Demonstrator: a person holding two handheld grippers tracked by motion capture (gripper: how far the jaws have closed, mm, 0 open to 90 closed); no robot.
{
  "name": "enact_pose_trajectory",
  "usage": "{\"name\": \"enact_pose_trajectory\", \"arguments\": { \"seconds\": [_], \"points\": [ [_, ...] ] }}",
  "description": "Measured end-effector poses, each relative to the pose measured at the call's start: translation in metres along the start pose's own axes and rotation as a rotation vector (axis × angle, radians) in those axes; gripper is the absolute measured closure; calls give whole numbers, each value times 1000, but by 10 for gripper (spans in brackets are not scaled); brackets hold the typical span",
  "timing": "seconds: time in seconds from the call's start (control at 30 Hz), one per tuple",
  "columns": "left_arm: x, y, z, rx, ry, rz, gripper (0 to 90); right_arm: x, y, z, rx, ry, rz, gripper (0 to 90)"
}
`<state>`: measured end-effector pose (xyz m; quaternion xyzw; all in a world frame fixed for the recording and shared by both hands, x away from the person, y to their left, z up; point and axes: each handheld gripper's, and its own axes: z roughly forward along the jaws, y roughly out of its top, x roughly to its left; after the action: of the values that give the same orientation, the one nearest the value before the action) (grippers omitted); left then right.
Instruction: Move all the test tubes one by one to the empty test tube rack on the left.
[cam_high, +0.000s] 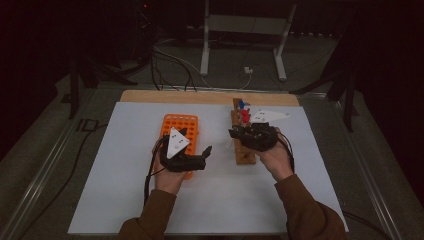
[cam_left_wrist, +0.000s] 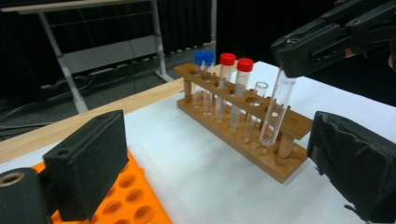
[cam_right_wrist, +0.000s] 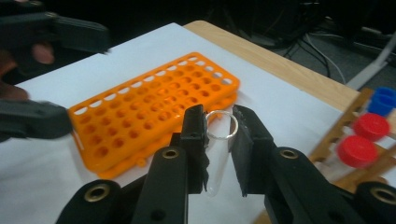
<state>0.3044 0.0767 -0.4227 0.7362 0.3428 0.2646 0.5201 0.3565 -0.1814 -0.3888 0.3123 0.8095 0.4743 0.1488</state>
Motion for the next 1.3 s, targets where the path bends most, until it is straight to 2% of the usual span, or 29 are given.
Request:
{"name": "enact_pose_trajectory", "arguments": {
  "seconds": [0.17, 0.3, 0.33, 0.5, 0.7, 1.0, 1.17, 1.3],
  "points": [
    [-8, 3, 11, 18, -27, 22, 115, 7, 3, 4, 7, 28, 0, 759],
    [-16, 5, 20, 39, -40, 35, 224, 13, 5, 7, 6, 56, 4, 759],
    [-17, 6, 22, 43, -49, 43, 224, 13, 5, 7, 6, 56, 4, 759],
    [-22, 6, 30, 56, -78, 62, 454, 17, 6, 10, 5, 82, 8, 759],
    [-27, 6, 36, 75, -99, 85, 599, 19, 6, 12, 8, 95, 8, 759],
    [-28, 5, 41, 91, -114, 95, 740, 21, 5, 16, 15, 107, 6, 759],
    [-27, 4, 42, 85, -114, 99, 751, 21, 5, 17, 16, 106, 4, 759],
    [-22, 2, 45, 88, -96, 75, 753, 17, 2, 16, -4, 112, 26, 637]
  ]
}}
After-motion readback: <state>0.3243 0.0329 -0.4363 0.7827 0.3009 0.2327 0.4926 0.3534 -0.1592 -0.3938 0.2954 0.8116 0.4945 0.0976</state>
